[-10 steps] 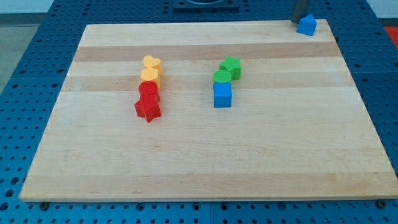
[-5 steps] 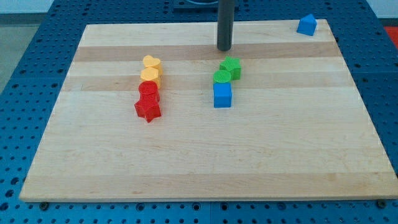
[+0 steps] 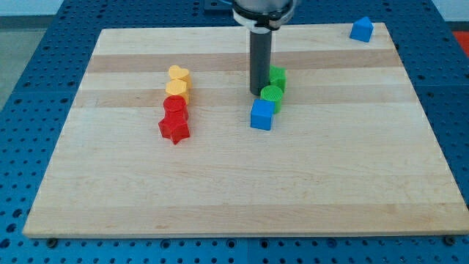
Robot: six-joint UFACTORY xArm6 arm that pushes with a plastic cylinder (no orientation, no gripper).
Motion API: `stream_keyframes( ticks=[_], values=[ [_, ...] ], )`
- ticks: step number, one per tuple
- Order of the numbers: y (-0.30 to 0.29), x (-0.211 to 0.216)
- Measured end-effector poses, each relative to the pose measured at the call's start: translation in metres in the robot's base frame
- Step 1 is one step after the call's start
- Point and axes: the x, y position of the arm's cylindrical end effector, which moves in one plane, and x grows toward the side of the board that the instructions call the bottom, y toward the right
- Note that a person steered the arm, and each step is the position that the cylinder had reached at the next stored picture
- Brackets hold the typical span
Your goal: Place the green star vertically below the blue triangle
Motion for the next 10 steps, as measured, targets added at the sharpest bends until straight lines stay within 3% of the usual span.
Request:
stream_keyframes(
  ticks=[4, 7, 10],
  values=[
    [0.037, -0.044],
    [0.121, -0.053],
    [0.169, -0.038]
  ],
)
